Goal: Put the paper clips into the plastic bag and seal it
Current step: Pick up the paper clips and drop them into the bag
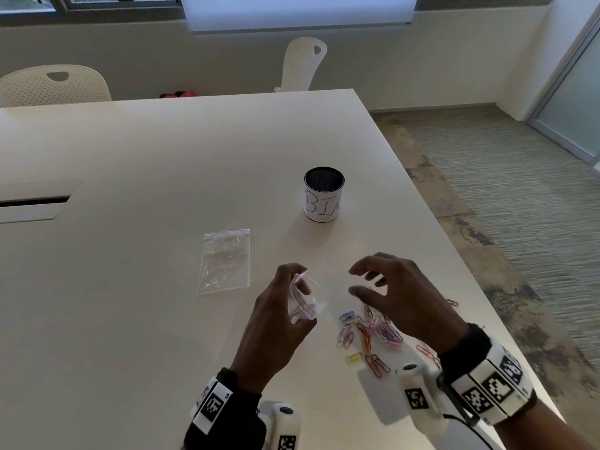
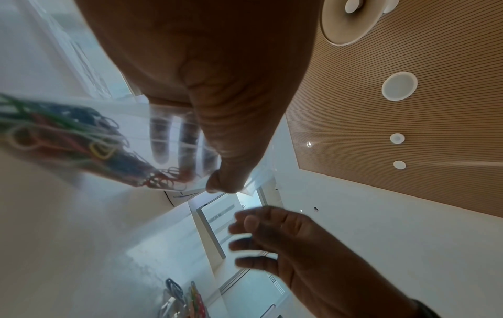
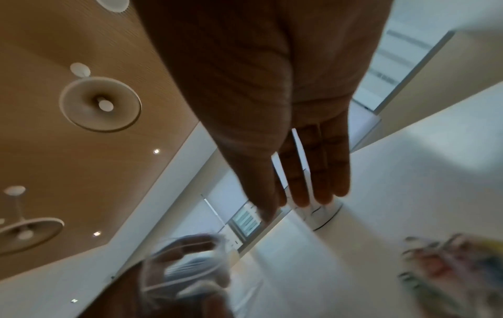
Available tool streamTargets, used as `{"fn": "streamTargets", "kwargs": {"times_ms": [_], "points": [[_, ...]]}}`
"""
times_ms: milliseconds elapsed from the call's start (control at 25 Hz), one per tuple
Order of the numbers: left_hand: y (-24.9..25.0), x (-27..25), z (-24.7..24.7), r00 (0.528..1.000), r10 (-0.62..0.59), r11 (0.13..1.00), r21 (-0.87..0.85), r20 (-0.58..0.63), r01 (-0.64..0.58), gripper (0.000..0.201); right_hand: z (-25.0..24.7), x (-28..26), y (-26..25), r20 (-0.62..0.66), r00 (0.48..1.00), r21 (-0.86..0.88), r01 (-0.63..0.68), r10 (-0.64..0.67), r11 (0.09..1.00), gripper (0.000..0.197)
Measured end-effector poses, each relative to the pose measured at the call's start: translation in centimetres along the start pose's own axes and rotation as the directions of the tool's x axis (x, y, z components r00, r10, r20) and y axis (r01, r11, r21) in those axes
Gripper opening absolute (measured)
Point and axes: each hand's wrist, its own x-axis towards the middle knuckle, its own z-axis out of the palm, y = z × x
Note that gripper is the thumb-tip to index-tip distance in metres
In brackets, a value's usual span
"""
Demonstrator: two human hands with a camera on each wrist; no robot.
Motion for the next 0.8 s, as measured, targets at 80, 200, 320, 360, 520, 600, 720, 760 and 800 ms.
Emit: {"fn": "streamTargets", "kwargs": {"times_ms": [80, 200, 320, 360, 520, 600, 720, 760, 800], "points": [[0.0, 0.0, 0.0, 1.000, -0.001, 1.000, -0.002, 0.000, 0.001, 0.062, 0.1, -0.6, 0.8, 0.180, 0.979, -0.165, -0.070, 0.100, 0.984, 0.066], [0.0, 0.0, 0.0, 1.000, 0.008, 1.000, 0.001, -0.002, -0.008, 0.063, 1.3, -1.6, 1.0, 0.259, 0.947, -0.368, -0.086, 0.191, 0.926, 0.096], [-0.2, 0.0, -0.1, 1.000, 0.003, 1.000, -0.011, -0.005, -0.003, 0.062, 2.9, -2.0, 0.6, 0.231, 0.947, -0.396, -0.118, 0.224, 0.910, 0.097], [-0.2, 0.0, -0.1, 1.000, 0.003, 1.000, -0.009, -0.005, -0.003, 0.063, 3.4, -2.1, 0.4, 0.222, 0.950, -0.386, -0.123, 0.222, 0.914, 0.092], [-0.2, -0.1, -0.1, 1.000, 0.008, 1.000, 0.005, -0.002, -0.008, 0.064, 4.6, -1.9, -0.4, 0.204, 0.962, -0.350, -0.100, 0.180, 0.932, 0.049], [-0.1, -0.2, -0.2, 1.000, 0.011, 1.000, 0.007, -0.003, -0.011, 0.064, 4.9, -1.9, -0.4, 0.203, 0.966, -0.317, -0.091, 0.161, 0.944, 0.028], [0.0, -0.3, -0.3, 1.000, 0.004, 1.000, -0.004, -0.009, -0.004, 0.063, 5.0, -1.8, -0.3, 0.190, 0.974, -0.303, -0.064, 0.127, 0.951, 0.013], [0.0, -0.3, -0.3, 1.000, 0.002, 1.000, -0.009, -0.011, -0.002, 0.062, 4.9, -1.8, -0.2, 0.189, 0.974, -0.304, -0.060, 0.121, 0.951, 0.011], [0.0, -0.3, -0.3, 1.000, 0.002, 1.000, -0.012, -0.012, -0.002, 0.062, 4.8, -1.8, 0.0, 0.189, 0.975, -0.307, -0.053, 0.116, 0.950, 0.011]]}}
